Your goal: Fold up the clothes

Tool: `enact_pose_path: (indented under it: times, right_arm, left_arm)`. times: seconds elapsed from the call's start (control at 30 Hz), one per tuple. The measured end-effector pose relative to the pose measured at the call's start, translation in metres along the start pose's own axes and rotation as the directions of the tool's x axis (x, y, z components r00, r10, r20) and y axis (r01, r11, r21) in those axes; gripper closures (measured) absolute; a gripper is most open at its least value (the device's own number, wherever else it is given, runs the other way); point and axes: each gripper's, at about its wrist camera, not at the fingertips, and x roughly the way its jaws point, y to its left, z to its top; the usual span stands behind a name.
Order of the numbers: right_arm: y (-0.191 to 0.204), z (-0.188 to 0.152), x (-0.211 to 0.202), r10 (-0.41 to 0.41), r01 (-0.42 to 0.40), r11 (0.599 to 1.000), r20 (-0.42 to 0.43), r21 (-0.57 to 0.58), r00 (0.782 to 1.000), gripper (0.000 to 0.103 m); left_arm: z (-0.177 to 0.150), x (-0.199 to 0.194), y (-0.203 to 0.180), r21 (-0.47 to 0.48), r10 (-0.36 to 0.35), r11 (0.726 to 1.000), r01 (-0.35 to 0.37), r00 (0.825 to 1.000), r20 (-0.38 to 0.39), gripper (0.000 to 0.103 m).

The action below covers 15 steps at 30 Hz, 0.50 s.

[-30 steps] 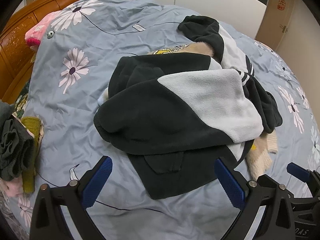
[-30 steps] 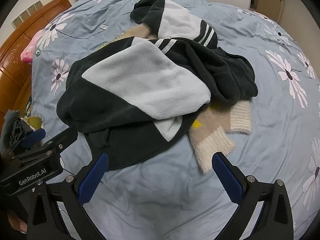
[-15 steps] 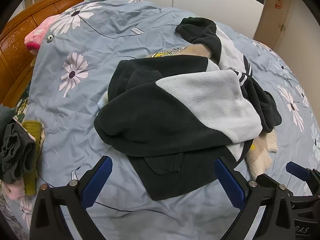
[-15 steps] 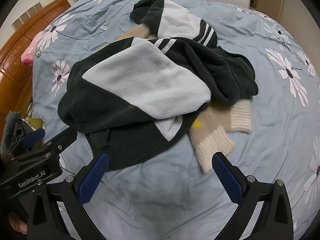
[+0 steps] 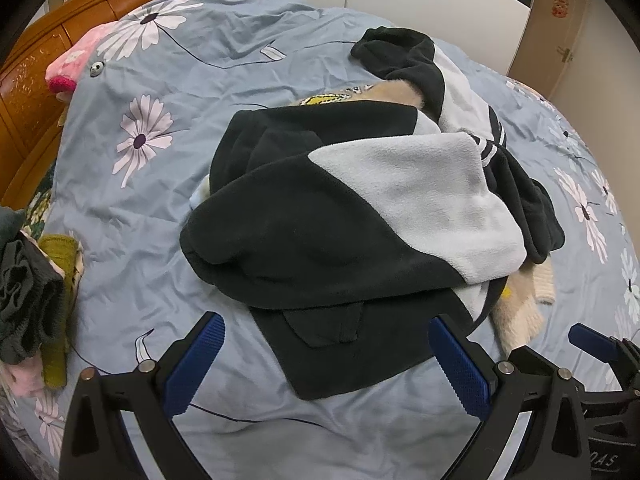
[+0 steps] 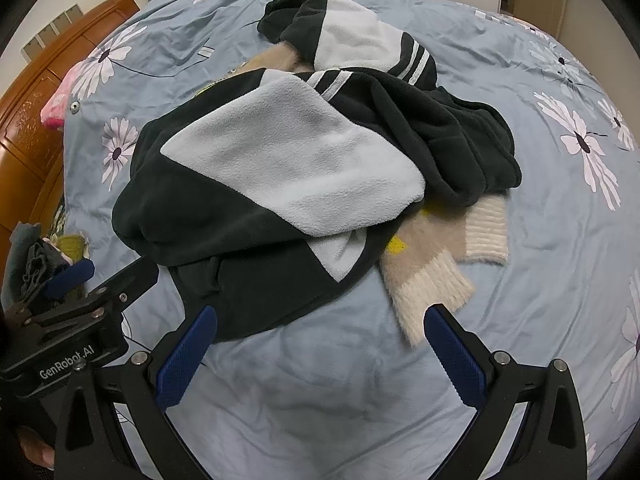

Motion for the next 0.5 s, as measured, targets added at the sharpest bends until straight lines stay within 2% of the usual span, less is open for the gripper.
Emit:
enact_pose_path:
  times: [0.5]
  right_arm:
    - [-0.0027, 0.0038, 0.0099, -0.002, 0.002, 1.0, -0.018, 0.003, 1.0, 0.0]
  left_arm:
    - [-0.0047, 0.0098, 0.0088, -0.026, 0.013, 1.0, -0.013, 1.0, -0.015, 0.0]
